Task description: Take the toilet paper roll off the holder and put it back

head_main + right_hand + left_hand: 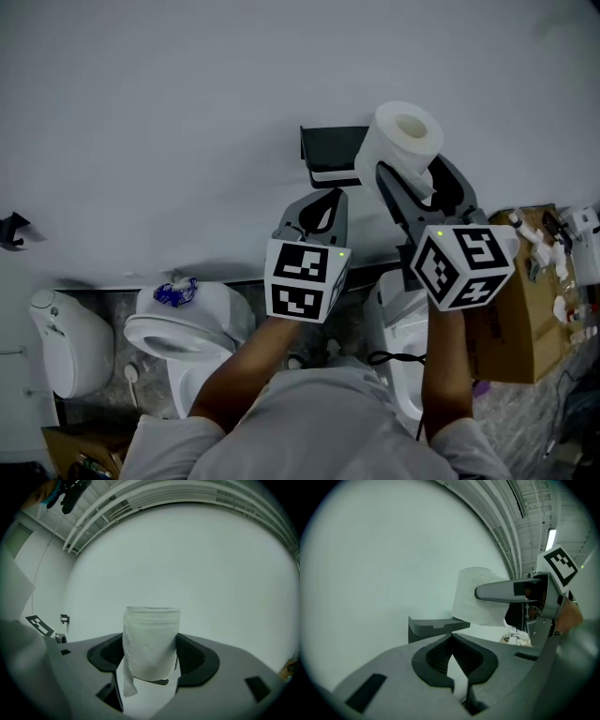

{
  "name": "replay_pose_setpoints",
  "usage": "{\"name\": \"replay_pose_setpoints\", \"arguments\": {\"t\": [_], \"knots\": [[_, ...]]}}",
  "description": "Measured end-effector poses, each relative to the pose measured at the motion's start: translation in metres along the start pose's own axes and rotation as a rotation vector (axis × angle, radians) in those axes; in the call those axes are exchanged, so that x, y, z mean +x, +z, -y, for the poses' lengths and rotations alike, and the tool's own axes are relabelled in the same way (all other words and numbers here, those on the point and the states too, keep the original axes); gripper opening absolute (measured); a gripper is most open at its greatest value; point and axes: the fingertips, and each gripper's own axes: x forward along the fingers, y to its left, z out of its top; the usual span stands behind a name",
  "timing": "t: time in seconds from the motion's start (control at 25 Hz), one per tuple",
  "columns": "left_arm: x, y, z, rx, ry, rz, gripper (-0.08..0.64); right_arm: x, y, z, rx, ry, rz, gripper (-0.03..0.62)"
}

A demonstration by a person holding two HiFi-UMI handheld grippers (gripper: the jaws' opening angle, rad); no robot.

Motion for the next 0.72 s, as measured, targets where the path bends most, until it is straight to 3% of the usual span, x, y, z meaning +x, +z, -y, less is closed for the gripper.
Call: {"name": "replay_pose_setpoints", "arguments": {"t": [0.72], "knots": [[0.016,0.003,-0.002,-0.004,0.042,0.0,0.005,0.053,0.006,0.018,-0.063,0.043,-0.011,0.334]]}}
